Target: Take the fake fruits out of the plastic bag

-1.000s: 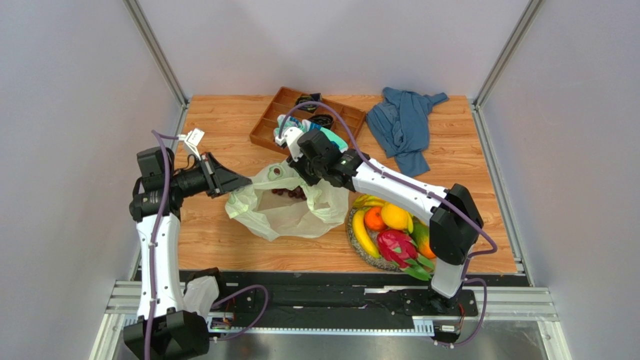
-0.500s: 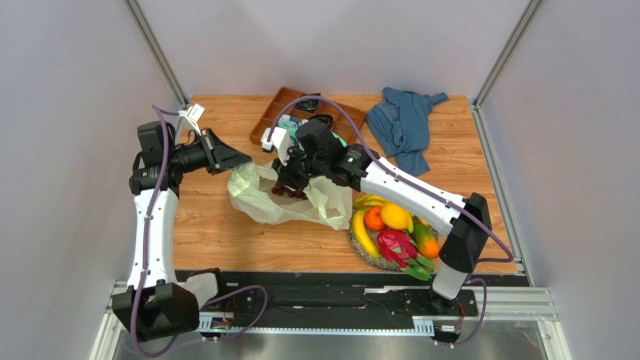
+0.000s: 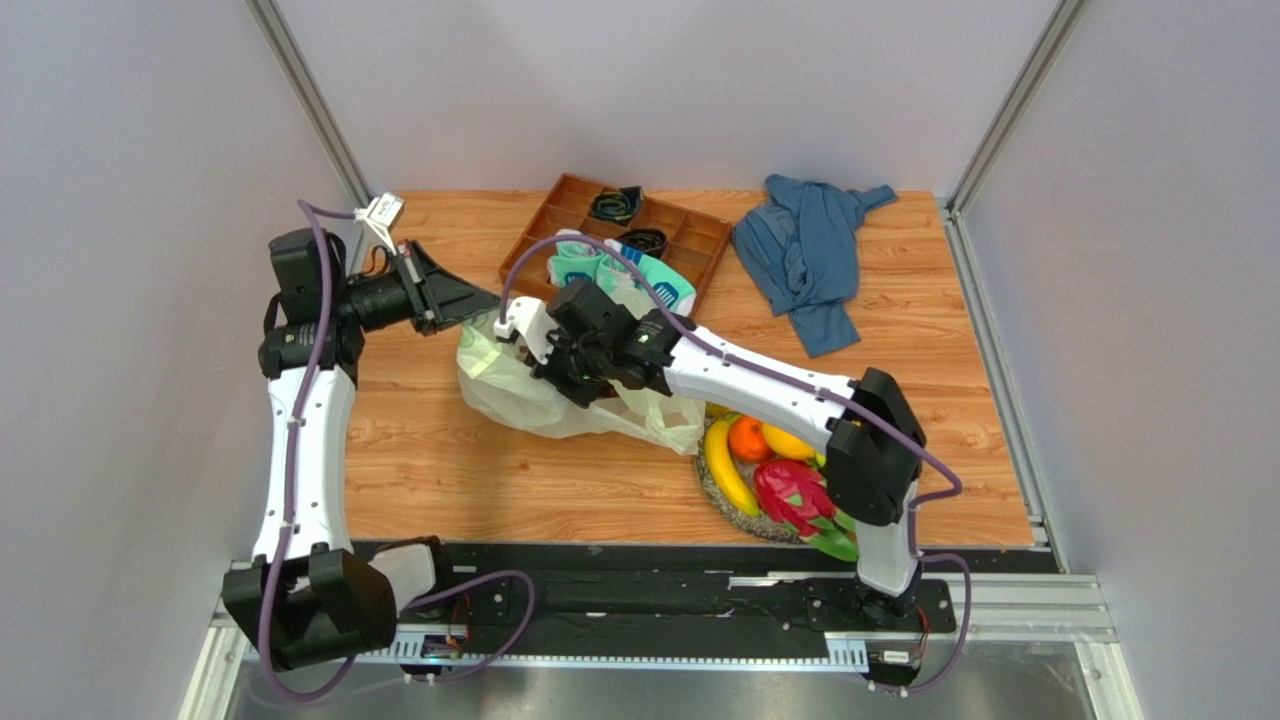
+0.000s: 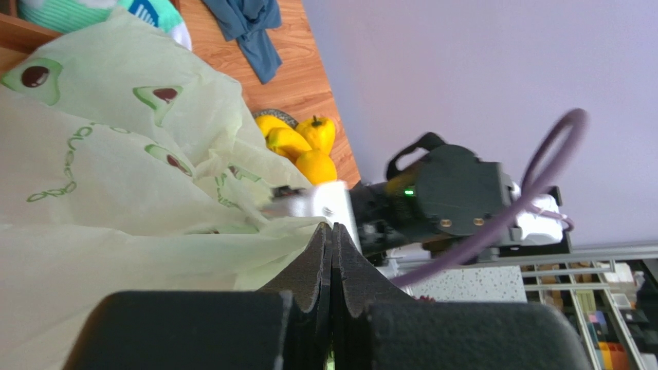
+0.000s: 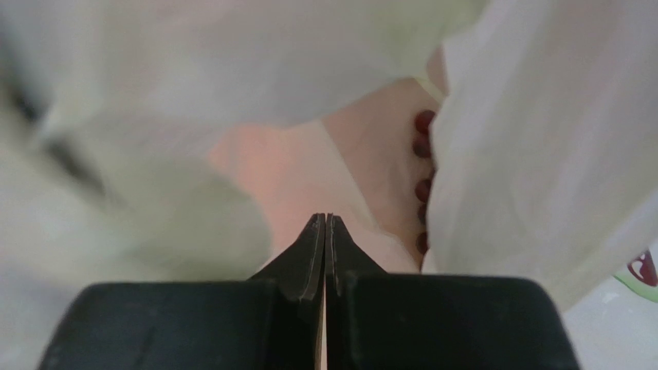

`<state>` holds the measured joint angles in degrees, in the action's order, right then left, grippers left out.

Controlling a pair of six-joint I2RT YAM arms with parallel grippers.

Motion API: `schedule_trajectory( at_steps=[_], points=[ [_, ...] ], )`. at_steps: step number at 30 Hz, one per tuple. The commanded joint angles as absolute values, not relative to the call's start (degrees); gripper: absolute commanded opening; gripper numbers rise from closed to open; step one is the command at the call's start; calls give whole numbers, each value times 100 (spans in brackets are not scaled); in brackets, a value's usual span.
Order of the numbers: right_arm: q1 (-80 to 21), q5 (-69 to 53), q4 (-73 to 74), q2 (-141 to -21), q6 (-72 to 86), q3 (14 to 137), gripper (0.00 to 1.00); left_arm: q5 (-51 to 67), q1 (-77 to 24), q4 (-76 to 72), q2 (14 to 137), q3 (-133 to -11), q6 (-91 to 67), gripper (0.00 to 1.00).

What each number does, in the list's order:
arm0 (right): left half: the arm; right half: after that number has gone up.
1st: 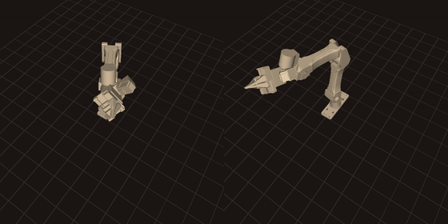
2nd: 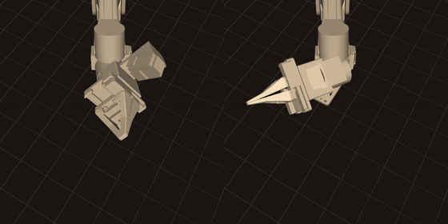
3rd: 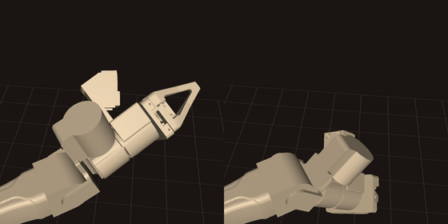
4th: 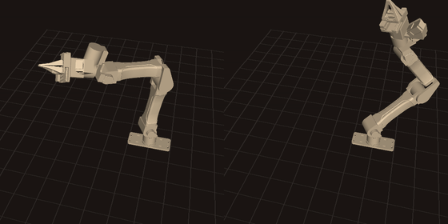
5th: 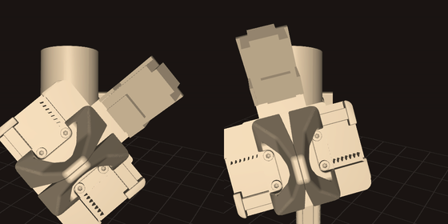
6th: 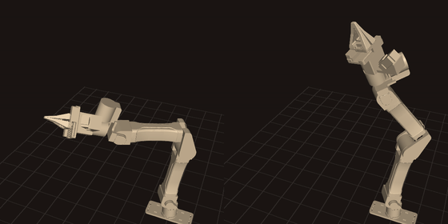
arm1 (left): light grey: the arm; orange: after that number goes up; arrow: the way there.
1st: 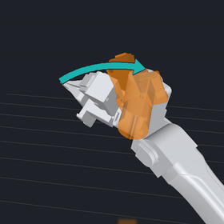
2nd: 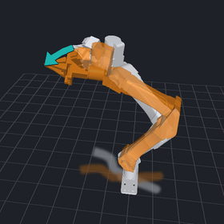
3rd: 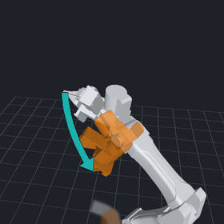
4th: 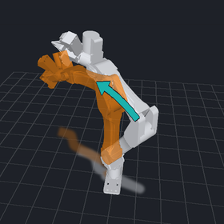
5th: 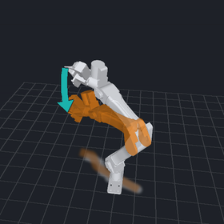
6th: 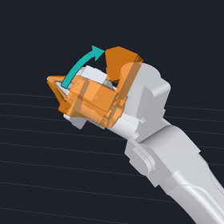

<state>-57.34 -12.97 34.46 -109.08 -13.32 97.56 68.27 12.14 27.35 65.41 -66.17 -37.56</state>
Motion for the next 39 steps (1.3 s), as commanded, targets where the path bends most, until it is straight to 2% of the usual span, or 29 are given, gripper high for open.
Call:
schedule_trajectory(
  at_steps=[1,2,3,4,6,8,13,18,24,28,39],
  points=[
    [-5713,725,2674,-11451,-617,10002,5,7548,1160,2768,6206,-6812,-3797,0],
    [-5695,1391,2611,-11522,-441,10072,20,7611,1160,2864,6144,-6777,-3736,0],
    [-5687,1650,2532,-11609,-144,10072,58,7681,1160,3205,5978,-6742,-3466,0],
    [-5687,1861,2383,-11619,-36,10055,69,7716,1160,3417,5898,-6706,-3263,0],
    [-5695,1995,2329,-11645,191,10063,83,7795,1160,4187,5661,-6671,-2536,0],
    [-5695,2117,2294,-11663,316,10072,85,7779,1160,4874,5529,-6627,-1737,0],
    [-5651,2259,2329,-11838,553,10142,86,7489,1160,6089,4809,-6030,-986,0],
    [-5573,2127,2478,-12014,677,10134,86,7190,1169,7461,4465,-6134,191,0],
    [-5555,1530,2487,-12453,668,10388,88,6943,1160,7155,4438,-5872,53,0],
    [-5555,1809,2470,-12787,729,10809,93,6943,1160,7014,4649,-5924,26,0],
    [-5546,1881,2514,-13271,923,11294,83,7128,1160,7330,4834,-5950,228,0]
  ],
)
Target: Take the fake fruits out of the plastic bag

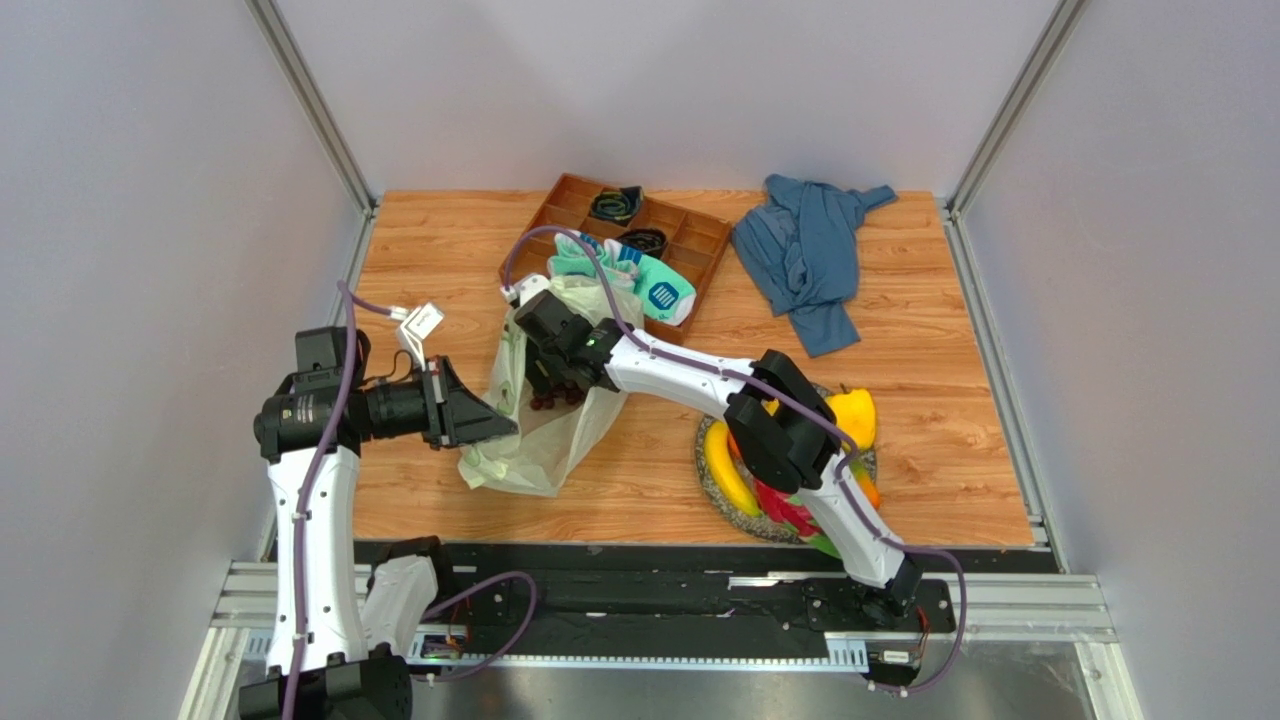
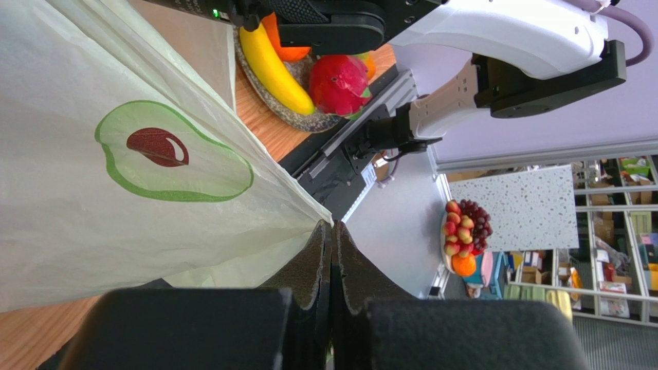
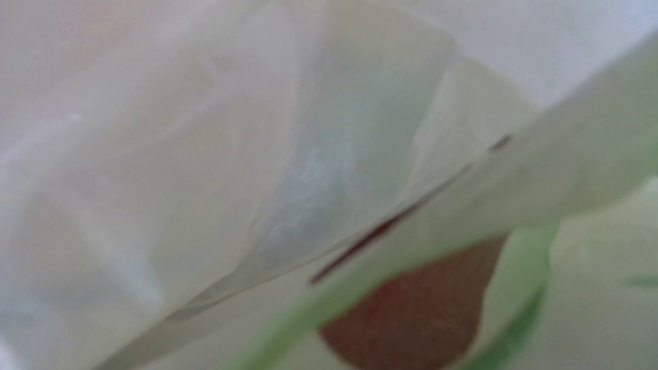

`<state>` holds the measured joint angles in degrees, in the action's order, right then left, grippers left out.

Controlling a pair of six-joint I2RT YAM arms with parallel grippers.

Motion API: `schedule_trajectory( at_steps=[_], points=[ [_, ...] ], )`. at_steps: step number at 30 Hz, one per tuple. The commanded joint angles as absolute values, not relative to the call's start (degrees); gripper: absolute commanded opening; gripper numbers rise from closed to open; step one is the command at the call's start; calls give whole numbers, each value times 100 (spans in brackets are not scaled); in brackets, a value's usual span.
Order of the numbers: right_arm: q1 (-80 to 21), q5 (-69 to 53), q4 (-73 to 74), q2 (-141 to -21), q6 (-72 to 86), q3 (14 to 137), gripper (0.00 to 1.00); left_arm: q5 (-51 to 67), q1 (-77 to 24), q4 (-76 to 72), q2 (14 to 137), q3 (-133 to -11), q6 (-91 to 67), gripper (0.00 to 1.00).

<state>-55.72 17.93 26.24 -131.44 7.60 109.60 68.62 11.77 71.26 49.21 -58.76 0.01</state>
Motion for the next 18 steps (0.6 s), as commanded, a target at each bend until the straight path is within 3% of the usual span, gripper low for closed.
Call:
schedule_trajectory(
  at_steps=[1,4,8,18],
  points=[
    [-5546,1907,2505,-13306,940,11329,84,7119,1169,7478,4817,-5950,324,0],
    [-5555,2073,2453,-13385,923,11504,87,7145,1125,7978,4772,-6152,614,0],
    [-5563,1978,2408,-13465,870,11786,99,7216,1099,8332,4790,-6512,808,0],
    [-5722,1600,2487,-13693,1116,11856,96,7357,1090,9034,5019,-7189,1221,0]
  ],
)
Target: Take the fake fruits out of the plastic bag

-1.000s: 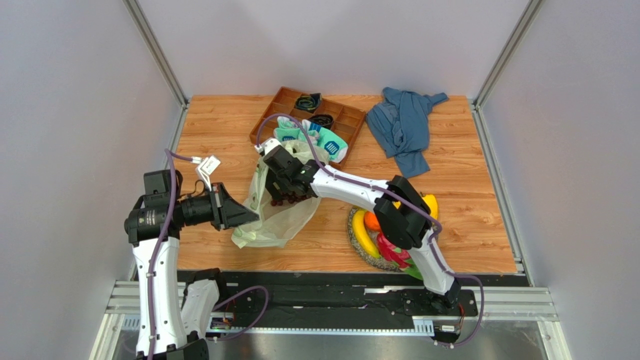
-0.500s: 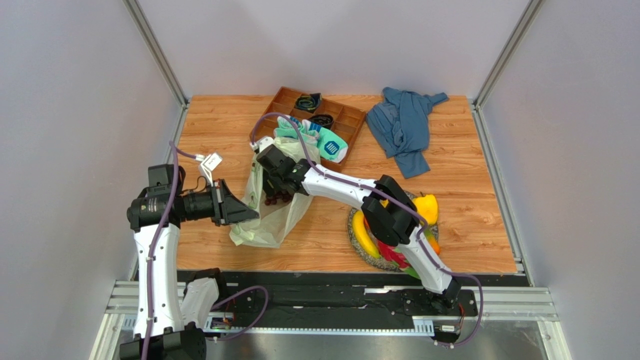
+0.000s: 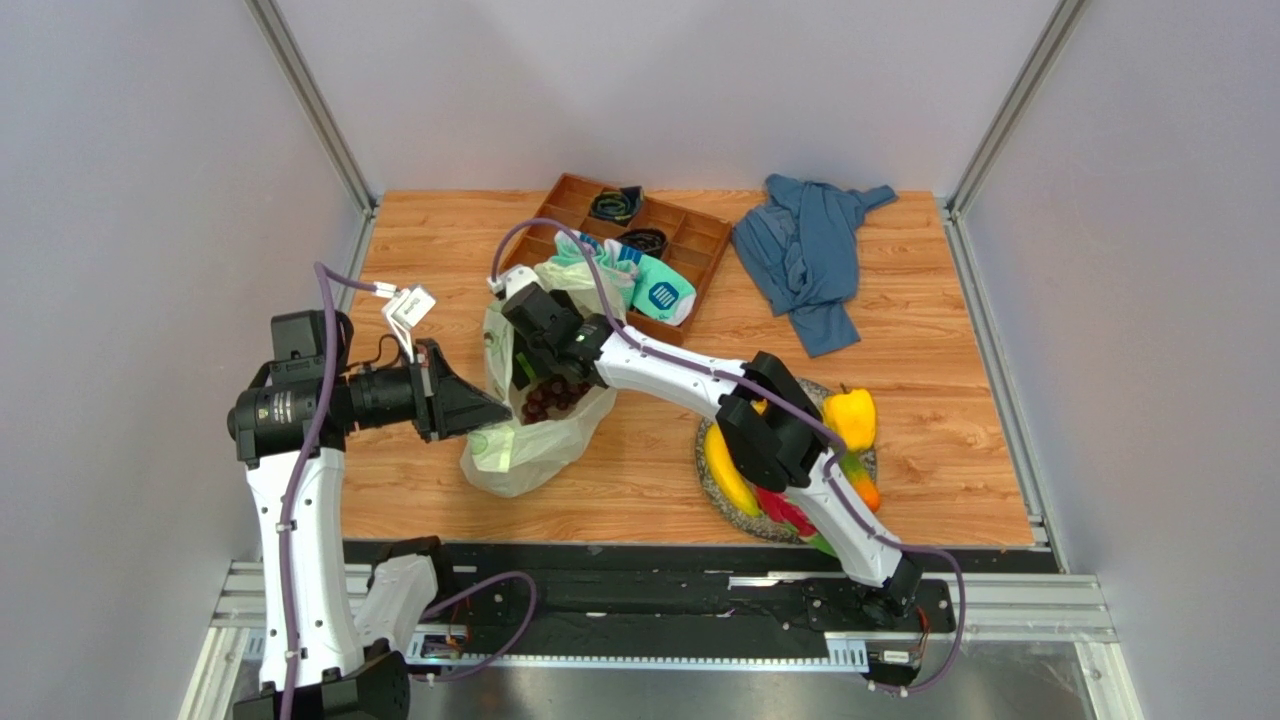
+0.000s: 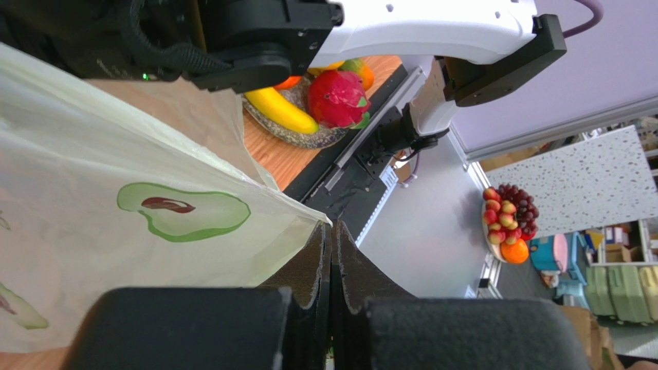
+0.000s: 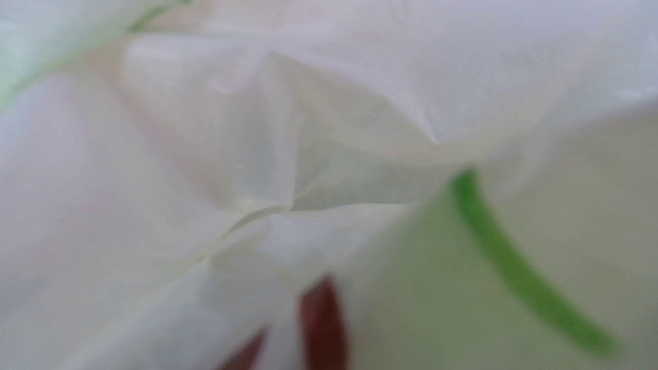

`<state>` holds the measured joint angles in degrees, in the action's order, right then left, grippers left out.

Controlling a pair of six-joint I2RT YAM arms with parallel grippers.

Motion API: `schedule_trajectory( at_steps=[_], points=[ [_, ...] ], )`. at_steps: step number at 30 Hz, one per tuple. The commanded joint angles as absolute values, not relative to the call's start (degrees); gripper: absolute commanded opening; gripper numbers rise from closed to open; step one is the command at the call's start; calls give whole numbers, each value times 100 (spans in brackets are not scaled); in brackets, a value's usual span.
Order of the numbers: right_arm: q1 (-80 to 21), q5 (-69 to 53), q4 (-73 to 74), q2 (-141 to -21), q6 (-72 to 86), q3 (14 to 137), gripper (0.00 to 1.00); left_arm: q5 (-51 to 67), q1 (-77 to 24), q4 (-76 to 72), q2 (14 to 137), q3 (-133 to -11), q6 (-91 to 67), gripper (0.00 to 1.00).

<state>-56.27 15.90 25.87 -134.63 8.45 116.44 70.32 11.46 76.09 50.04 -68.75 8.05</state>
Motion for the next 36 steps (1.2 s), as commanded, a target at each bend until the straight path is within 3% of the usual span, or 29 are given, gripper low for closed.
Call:
schedule_trajectory(
  at_steps=[1,3,6,7,8,9,11,16,22,29,33,36],
  points=[
    [-5748,1600,2487,-13746,1125,11874,95,7339,1099,9113,5027,-7268,1265,0],
    [-5774,1635,2479,-13921,1143,12005,94,7295,1099,9298,5019,-7312,1388,0],
    [-5836,1486,2303,-14114,802,12225,76,7155,1107,9264,4966,-7225,1336,0],
    [-5871,1451,2207,-14141,687,12295,58,7076,1090,9229,4957,-7172,1319,0],
    [-5880,1407,2180,-14142,590,12374,47,6988,1107,9194,4948,-7128,1240,0],
    [-5880,1258,2171,-14089,363,12410,14,6892,1099,9011,4913,-7067,1170,0],
    [-5880,1161,2188,-13949,142,12402,0,6601,1107,8816,4878,-6900,986,0],
    [-5574,494,2548,-12757,26,11674,0,5943,1107,7938,5027,-6715,659,0],
    [-5107,-1475,2531,-11182,-544,10111,0,5353,1107,7059,5449,-6855,484,0],
    [-4729,-3686,2769,-9950,-616,9449,0,5001,1107,6496,5915,-7057,211,0],
    [-4597,-3893,2987,-9205,-606,9396,0,5106,1107,6285,6336,-7189,115,0],
    [-4404,-3736,3862,-8677,-1611,9273,0,5176,1107,6126,6556,-7321,35,0]
  ],
)
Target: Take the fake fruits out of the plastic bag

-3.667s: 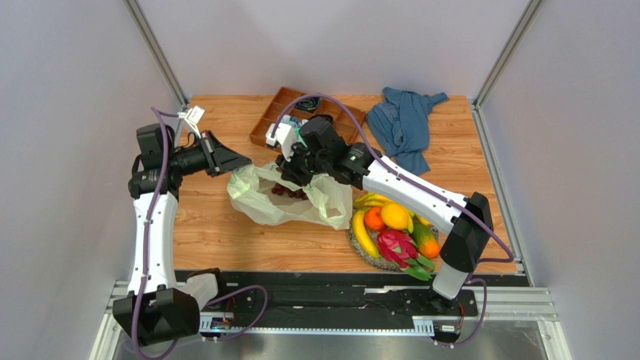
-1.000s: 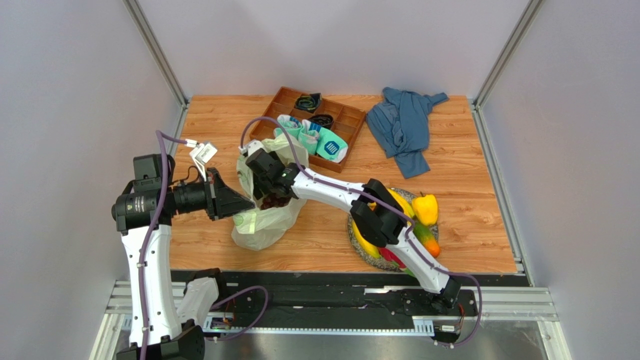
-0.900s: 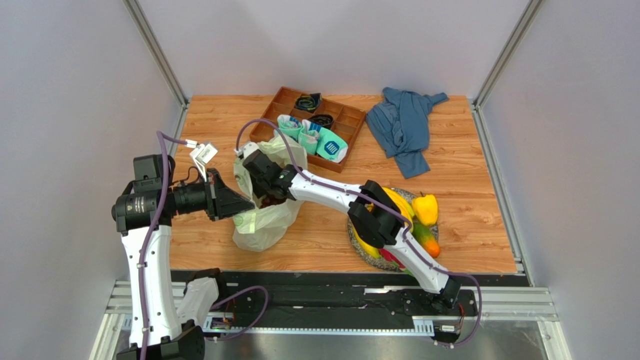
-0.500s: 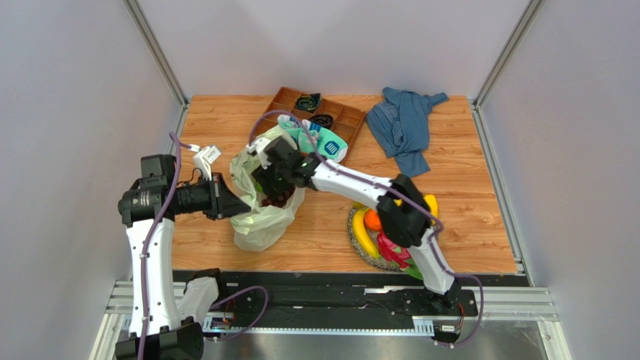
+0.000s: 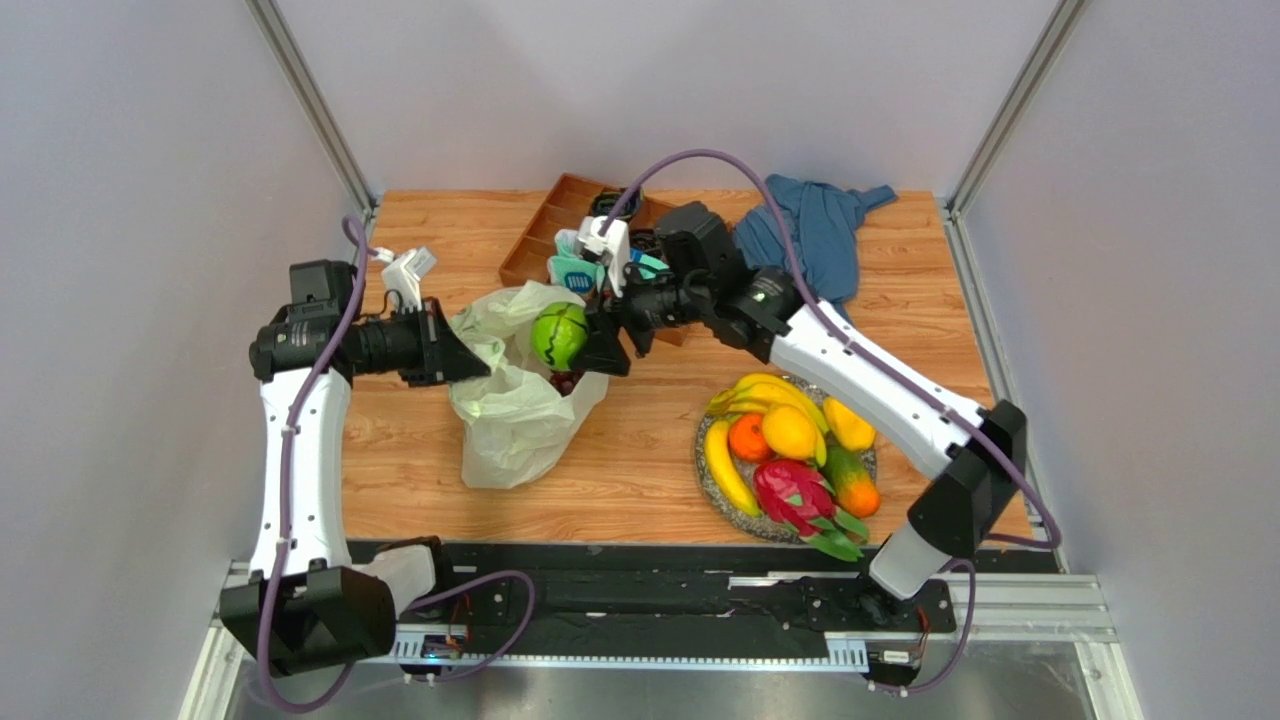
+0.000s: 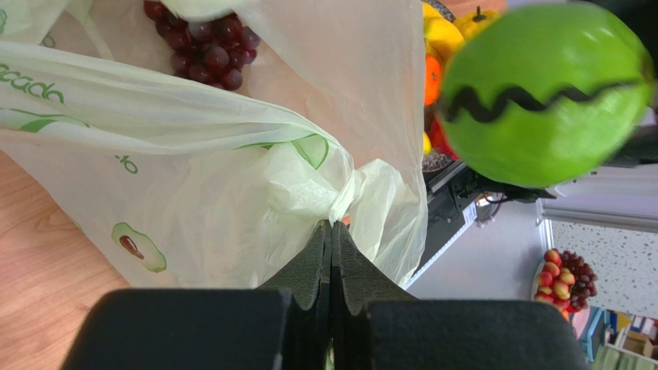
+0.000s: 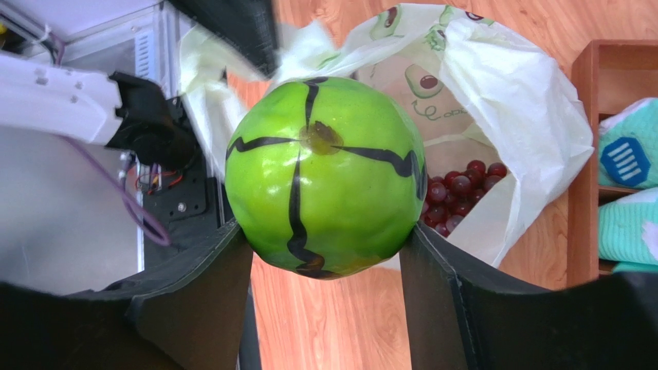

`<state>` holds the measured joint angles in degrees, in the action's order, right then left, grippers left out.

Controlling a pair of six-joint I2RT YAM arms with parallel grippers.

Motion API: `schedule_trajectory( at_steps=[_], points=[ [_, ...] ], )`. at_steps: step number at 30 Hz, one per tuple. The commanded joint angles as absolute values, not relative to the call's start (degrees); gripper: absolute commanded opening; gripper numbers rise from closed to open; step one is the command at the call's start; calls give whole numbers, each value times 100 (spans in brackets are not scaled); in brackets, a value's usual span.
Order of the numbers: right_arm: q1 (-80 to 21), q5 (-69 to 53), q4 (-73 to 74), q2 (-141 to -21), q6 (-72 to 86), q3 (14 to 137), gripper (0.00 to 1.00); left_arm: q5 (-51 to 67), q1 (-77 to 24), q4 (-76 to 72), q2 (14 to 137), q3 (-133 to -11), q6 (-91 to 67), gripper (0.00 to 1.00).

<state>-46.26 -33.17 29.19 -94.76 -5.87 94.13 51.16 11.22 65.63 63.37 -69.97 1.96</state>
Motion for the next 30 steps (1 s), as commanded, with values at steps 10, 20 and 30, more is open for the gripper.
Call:
schedule_trajectory(
  at_steps=[10,20,30],
  points=[
    [-3542,-2488,6398,-6795,-5007,7052,1,5194,1116,5897,6451,-7304,-193,0],
    [-2419,-1809,5942,-7154,-4554,6880,0,5238,1107,5845,6284,-7190,-308,0],
    [-747,-1872,5915,-8384,-4342,7672,1,5379,1107,5853,6249,-6970,-325,0]
  ],
)
